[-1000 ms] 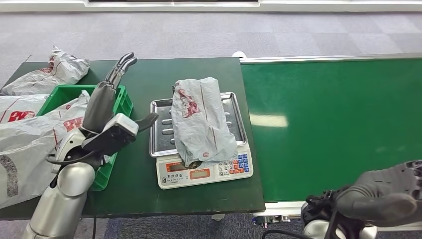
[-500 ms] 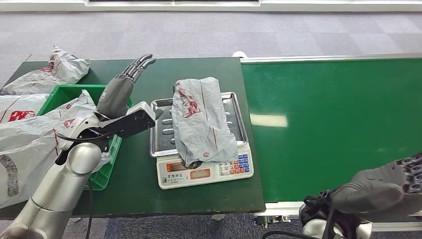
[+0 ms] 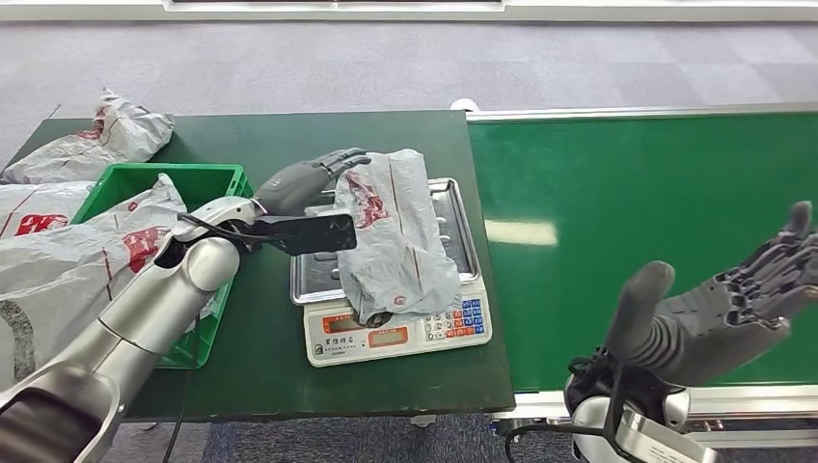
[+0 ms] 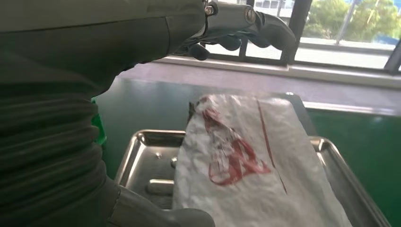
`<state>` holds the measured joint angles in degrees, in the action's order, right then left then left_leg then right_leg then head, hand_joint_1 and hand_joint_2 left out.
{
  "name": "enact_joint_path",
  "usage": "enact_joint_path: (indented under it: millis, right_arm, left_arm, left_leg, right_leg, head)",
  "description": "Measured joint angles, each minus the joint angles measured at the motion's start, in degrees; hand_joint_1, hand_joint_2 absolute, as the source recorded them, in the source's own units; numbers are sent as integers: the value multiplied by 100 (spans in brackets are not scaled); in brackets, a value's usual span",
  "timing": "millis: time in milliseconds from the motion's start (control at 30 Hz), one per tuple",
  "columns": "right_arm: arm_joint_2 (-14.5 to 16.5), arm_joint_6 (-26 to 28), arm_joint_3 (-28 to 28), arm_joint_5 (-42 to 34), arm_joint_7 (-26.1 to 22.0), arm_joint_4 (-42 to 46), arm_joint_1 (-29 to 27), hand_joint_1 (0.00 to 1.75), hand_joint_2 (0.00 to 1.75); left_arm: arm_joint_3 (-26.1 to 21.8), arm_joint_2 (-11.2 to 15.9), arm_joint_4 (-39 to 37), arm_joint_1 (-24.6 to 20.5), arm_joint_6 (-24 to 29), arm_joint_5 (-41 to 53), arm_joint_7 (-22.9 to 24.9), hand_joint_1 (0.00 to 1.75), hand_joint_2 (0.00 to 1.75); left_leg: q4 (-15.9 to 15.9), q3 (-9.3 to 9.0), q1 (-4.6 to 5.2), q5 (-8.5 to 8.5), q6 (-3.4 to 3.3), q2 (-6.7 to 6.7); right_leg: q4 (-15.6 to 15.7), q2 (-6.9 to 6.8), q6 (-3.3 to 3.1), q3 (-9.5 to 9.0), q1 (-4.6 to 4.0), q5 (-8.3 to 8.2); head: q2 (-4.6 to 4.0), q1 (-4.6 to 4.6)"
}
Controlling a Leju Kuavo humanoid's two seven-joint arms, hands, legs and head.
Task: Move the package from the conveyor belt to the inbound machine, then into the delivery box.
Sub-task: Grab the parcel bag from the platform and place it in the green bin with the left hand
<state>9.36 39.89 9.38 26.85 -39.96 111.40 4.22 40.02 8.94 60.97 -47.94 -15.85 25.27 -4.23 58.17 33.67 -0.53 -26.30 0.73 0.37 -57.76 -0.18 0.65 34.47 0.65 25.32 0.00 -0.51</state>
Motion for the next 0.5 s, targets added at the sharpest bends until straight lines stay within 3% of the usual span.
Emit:
enact_joint_path:
  millis: [200,500]
  right_arm:
    - [-21,0,163,-11,1,-149,84,0,175]
    - [-32,0,205,1,-1,-236,97,0,175]
  left_arm:
    - [566,-347,-582,-165,39,32,-17,0,175]
    - [804,-494,-897,-290,21,36,-50,0,175]
  left_leg:
    - [0,4,1,-1,0,-2]
    - [-1,3,0,0,1,-3]
  right_leg:
    - [0,-1,0,1,-1,0]
    - [-1,-2,0,3,-4,0]
  head:
    - [0,1]
    - [0,1]
